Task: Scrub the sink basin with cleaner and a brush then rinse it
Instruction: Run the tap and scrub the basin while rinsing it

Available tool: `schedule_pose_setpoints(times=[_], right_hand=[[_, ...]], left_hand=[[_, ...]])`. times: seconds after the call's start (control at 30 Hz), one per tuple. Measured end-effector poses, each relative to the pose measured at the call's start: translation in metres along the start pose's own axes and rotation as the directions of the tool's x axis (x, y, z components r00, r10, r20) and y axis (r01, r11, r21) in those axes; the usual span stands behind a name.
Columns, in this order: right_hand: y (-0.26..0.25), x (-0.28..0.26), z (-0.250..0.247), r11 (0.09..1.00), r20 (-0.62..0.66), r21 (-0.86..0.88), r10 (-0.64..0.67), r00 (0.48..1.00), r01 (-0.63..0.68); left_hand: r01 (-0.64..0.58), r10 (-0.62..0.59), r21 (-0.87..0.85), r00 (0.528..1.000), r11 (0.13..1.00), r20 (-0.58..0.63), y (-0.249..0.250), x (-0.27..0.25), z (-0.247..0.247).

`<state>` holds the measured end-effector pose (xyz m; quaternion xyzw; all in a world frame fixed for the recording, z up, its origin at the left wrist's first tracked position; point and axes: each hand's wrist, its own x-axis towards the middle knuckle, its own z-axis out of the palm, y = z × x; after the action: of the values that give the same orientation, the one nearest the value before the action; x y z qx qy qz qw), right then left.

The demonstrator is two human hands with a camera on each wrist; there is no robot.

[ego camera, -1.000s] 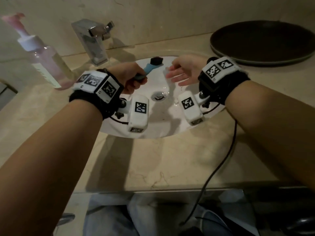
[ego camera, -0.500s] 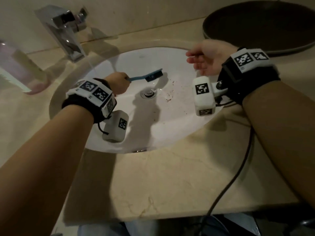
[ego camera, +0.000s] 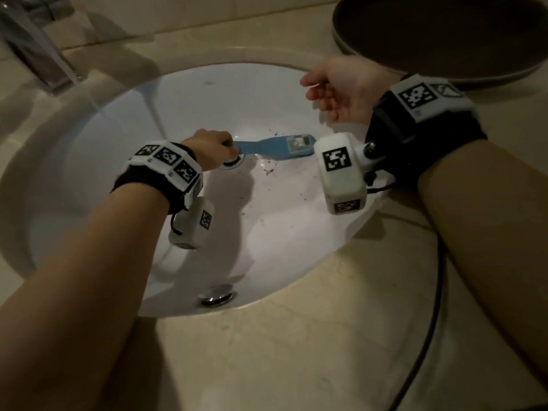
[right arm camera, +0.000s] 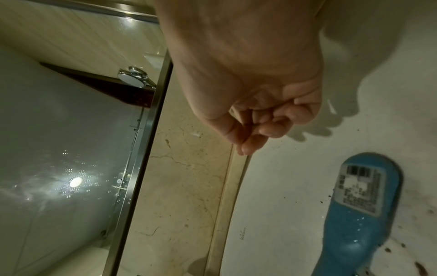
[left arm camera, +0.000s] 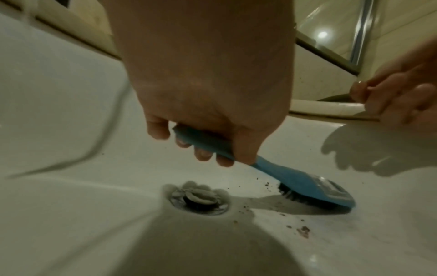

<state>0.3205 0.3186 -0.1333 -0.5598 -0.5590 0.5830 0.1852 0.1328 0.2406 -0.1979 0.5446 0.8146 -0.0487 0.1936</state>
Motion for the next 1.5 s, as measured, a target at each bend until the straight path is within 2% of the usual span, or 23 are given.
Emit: schedule_pose_setpoints(times=[0.17,0.33,0.5,0.6,0.77,0.87,1.13,1.3,1.4,1.5], right_hand=[[0.002,-0.002,0.000,0.998,0.012,-0.050,-0.038,0.999,0.039],[0.003,-0.004,0.001,0.998,-0.016,-0.052,-0.037,0.999,0.037],[0.001,-0.004,-0.006,0.999,-0.120,-0.036,-0.024,0.992,0.020],[0.001,-0.004,-0.006,0.999,-0.122,-0.047,-0.026,0.992,0.020],[0.001,-0.005,-0.004,0.999,-0.114,-0.038,-0.017,0.993,0.013],[-0.001,-0.009,-0.008,1.000,-0.112,-0.022,-0.005,0.994,0.003],[-0.005,-0.033,-0.029,0.985,-0.067,0.167,0.051,0.996,-0.039],[-0.010,-0.043,-0.040,0.995,-0.153,0.075,0.076,0.985,-0.065],[-0.005,-0.039,-0.045,0.992,-0.144,0.029,0.128,0.981,-0.125],[-0.004,-0.036,-0.044,0.987,-0.103,-0.042,0.148,0.984,-0.153]], left_hand=[[0.081,-0.080,0.007,0.994,0.997,-0.079,-0.015,0.011,-0.005],[0.013,-0.010,0.068,0.999,0.998,-0.042,-0.018,0.014,-0.001],[0.112,-0.086,0.143,0.981,0.983,-0.176,-0.019,0.018,-0.005],[0.097,-0.059,0.191,0.979,0.977,-0.197,-0.021,0.015,-0.004],[-0.047,0.075,0.197,0.988,0.979,-0.136,-0.025,0.014,0.002],[-0.041,0.078,0.261,0.988,0.964,-0.135,-0.021,0.012,0.001],[-0.031,0.080,0.315,0.987,0.949,-0.143,-0.020,0.006,-0.002],[-0.035,0.075,0.269,0.987,0.962,-0.139,-0.018,-0.001,-0.007],[-0.057,0.084,0.234,0.991,0.971,-0.108,-0.005,-0.006,-0.012],[-0.063,0.100,0.274,0.987,0.960,-0.126,0.017,-0.014,-0.020]])
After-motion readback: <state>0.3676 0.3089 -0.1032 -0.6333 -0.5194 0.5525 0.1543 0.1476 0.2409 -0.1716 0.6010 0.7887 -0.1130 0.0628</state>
